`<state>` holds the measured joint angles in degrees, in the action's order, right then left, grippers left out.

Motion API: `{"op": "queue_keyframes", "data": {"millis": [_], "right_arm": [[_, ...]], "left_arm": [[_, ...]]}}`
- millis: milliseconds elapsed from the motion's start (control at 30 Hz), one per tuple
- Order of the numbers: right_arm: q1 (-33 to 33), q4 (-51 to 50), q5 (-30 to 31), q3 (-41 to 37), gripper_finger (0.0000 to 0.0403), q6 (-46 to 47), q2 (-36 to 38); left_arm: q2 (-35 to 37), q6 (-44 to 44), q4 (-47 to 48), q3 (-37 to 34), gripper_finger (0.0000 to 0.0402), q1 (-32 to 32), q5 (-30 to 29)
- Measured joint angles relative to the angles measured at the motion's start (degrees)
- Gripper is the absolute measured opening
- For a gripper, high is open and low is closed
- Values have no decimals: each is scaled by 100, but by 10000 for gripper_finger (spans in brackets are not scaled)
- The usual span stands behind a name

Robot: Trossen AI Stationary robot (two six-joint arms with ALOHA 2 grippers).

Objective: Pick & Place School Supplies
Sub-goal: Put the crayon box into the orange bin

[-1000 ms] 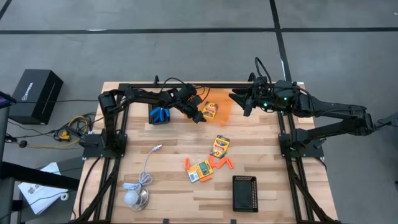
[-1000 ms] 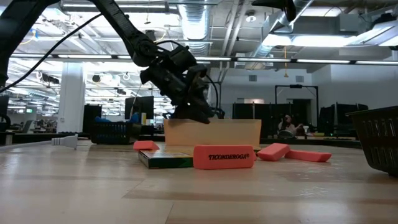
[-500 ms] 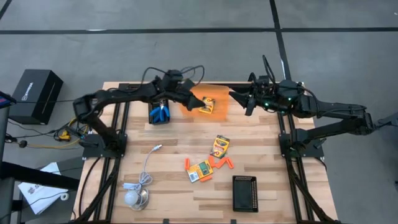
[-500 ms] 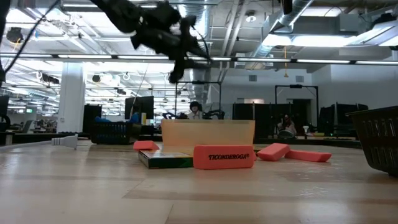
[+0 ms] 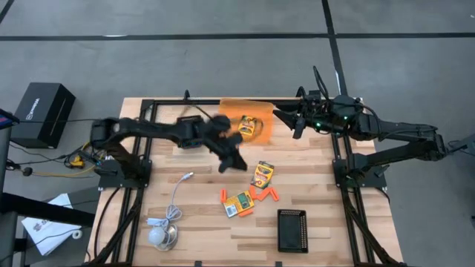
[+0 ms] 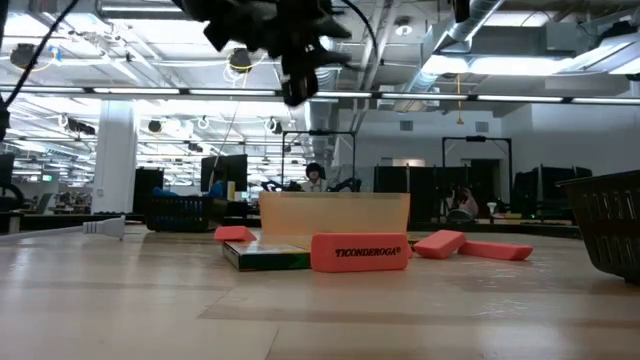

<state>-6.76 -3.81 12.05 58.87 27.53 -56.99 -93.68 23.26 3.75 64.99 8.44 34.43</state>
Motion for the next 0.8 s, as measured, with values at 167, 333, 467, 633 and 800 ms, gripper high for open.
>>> {"op": "queue_keyframes", "data": {"millis": [167,333,467,633,800], "right_arm": [[7,-38,-21,0,183,145,0],[44,-44,-22,0,183,166,0],[98,-45,-22,0,182,234,0],[195,-42,-22,0,182,247,-21],[229,-49,-23,-2,182,247,-50]], "left_arm": [[-819,-403,101,0,103,-331,494],[-1509,-793,169,0,103,-449,572],[-1866,-985,144,0,103,-413,602],[-2059,-1184,124,0,103,-299,474],[-2221,-1254,118,8,103,-181,338]]}}
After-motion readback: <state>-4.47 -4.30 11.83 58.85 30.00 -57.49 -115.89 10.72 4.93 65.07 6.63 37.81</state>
